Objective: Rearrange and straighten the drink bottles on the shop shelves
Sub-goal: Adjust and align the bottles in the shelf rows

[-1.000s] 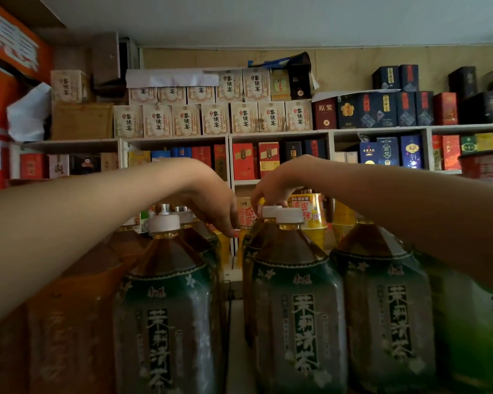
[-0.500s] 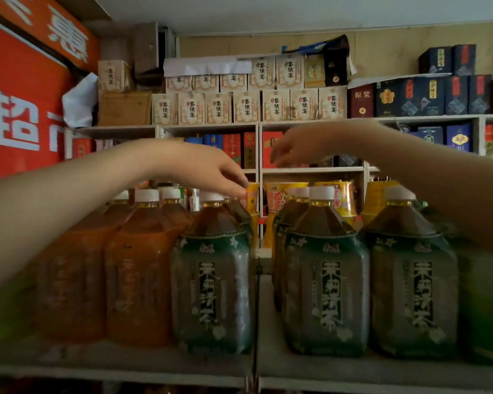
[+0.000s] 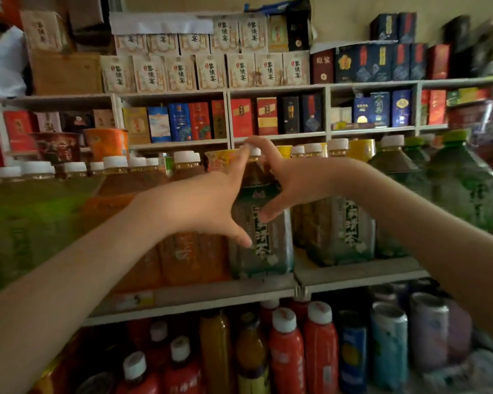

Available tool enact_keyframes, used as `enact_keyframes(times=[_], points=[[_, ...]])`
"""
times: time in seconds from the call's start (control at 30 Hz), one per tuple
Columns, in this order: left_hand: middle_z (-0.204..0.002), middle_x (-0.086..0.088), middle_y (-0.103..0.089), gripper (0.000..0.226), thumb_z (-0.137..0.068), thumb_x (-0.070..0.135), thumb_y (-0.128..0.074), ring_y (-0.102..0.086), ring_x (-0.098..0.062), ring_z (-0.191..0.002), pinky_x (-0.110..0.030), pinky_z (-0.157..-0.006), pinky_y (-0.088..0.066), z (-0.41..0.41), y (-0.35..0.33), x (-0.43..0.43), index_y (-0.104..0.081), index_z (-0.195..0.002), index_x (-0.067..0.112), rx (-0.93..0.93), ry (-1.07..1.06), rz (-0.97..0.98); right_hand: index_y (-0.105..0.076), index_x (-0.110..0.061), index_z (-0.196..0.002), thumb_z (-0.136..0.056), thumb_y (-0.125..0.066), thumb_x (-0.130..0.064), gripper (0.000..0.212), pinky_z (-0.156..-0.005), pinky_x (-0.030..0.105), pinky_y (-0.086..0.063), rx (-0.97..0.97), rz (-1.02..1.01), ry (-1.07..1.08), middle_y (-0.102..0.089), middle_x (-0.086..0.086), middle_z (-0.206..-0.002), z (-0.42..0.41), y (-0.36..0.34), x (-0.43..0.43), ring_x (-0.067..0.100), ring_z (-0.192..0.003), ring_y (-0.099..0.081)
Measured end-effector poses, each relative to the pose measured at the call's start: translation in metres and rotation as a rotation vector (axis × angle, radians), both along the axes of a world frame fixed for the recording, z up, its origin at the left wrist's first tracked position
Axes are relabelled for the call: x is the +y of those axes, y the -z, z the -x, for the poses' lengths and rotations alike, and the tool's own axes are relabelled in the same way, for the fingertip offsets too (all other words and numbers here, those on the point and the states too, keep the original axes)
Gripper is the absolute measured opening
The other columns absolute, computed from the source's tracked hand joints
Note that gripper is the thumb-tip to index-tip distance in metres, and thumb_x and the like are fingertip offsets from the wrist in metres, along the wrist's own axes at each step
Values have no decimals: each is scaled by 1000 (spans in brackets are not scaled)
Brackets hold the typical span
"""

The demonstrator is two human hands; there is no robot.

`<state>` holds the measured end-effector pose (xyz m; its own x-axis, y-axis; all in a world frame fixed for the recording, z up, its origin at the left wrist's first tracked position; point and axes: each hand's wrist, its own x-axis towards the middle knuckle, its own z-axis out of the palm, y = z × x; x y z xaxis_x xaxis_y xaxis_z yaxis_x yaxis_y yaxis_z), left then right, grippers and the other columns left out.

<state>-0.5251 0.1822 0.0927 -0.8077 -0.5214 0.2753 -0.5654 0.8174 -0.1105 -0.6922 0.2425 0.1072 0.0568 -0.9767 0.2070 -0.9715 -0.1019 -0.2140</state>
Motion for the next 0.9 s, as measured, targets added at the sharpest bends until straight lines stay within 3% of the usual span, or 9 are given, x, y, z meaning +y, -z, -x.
enact_keyframes(times=[0.1, 0.2, 0.47, 0.63, 0.77, 0.9], points=[[-158, -7, 3, 138, -62, 55, -78, -11, -25, -143, -41, -112, -23, 6, 28, 3, 37, -135, 33, -16, -4, 132, 36, -48, -132, -62, -86, -19, 143, -101, 40, -45, -151, 72, -19, -7, 1, -158, -2, 27, -4, 22, -132, -39], [-156, -13, 12, 135, -64, 53, -77, 0, -31, -144, -41, -113, -16, 7, 37, 0, 35, -136, 29, 5, -8, 227, 35, -54, -130, -60, -88, -19, 146, -106, 47, -39, -217, 127, -49, 12, -10, -157, -3, 34, -7, 23, -142, -20], [-155, -21, 5, 134, -67, 49, -77, -8, -35, -143, -42, -114, -17, 11, 35, -1, 31, -141, 22, -7, -25, 265, 38, -53, -128, -64, -85, -20, 143, -112, 46, -29, -182, 141, -28, 17, -8, -156, -2, 32, -12, 24, -145, -7], [-154, -24, 0, 131, -69, 50, -75, -9, -35, -143, -39, -114, -16, 11, 38, 0, 28, -142, 18, 3, -47, 330, 35, -56, -129, -65, -85, -18, 141, -107, 48, -37, -184, 158, -51, 12, -10, -156, -1, 34, -12, 25, -142, -19], [-157, -6, -6, 113, -75, 53, -68, -7, -20, -144, -30, -113, -4, -10, 35, -5, 13, -148, 23, 223, 88, 359, 28, -60, -130, -62, -86, -19, 139, -101, 47, -45, -277, 209, -116, 2, -11, -156, 3, 39, -12, 24, -137, -30], [-156, -3, -11, 94, -81, 41, -65, -10, -15, -143, -25, -108, 3, -40, 41, -12, -5, -149, 16, 611, 69, 324, 23, -57, -133, -45, -84, -53, 139, -108, 53, -34, -508, 289, -52, -1, 1, -158, 3, 60, -18, 28, -140, -26]])
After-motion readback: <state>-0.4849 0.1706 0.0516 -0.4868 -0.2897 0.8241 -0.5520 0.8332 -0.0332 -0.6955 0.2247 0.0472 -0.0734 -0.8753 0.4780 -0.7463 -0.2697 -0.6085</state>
